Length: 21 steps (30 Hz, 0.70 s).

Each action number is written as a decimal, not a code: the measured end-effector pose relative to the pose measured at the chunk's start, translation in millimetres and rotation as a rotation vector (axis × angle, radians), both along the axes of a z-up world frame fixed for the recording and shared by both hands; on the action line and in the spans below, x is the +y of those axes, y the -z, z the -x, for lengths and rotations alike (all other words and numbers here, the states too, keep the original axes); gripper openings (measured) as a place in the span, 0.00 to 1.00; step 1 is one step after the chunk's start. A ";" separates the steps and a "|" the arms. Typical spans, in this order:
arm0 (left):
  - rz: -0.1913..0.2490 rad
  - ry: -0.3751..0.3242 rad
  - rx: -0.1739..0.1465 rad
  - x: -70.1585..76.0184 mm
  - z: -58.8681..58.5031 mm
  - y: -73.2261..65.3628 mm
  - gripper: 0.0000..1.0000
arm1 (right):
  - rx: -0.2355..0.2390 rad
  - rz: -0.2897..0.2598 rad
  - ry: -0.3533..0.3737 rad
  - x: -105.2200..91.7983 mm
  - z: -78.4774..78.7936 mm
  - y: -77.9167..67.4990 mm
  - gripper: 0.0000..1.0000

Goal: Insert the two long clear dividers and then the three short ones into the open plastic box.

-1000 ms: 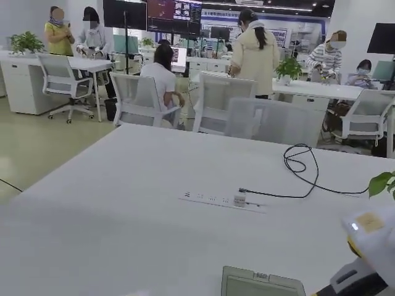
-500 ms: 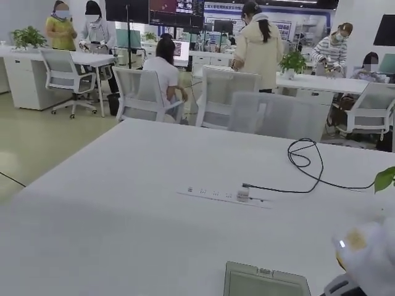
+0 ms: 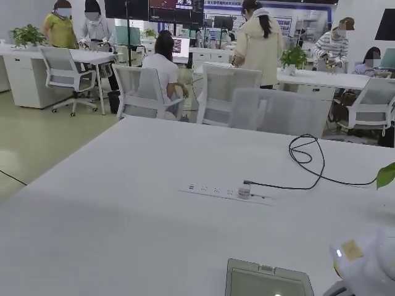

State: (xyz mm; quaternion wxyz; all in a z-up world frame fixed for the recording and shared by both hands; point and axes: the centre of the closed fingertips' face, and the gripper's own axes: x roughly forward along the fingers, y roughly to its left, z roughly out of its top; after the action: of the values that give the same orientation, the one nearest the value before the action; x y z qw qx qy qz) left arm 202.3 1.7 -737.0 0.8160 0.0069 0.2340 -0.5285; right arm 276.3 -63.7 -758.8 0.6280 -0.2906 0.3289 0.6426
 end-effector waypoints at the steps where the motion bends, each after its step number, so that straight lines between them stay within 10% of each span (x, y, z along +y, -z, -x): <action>1: 0.000 -0.001 0.000 0.0 0.1 0.2 0.98 | 0.002 -0.003 -0.001 1.5 1.3 0.5 0.03; 21: 0.002 -0.002 0.003 -1.2 1.6 1.9 0.99 | -0.007 -0.011 -0.030 13.0 1.1 7.7 0.03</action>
State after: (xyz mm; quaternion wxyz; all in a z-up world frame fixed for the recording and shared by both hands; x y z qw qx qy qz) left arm 200.8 0.5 -738.9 0.8161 0.0051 0.2349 -0.5280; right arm 275.2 -50.7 -766.4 0.6210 -0.2942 0.3190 0.6527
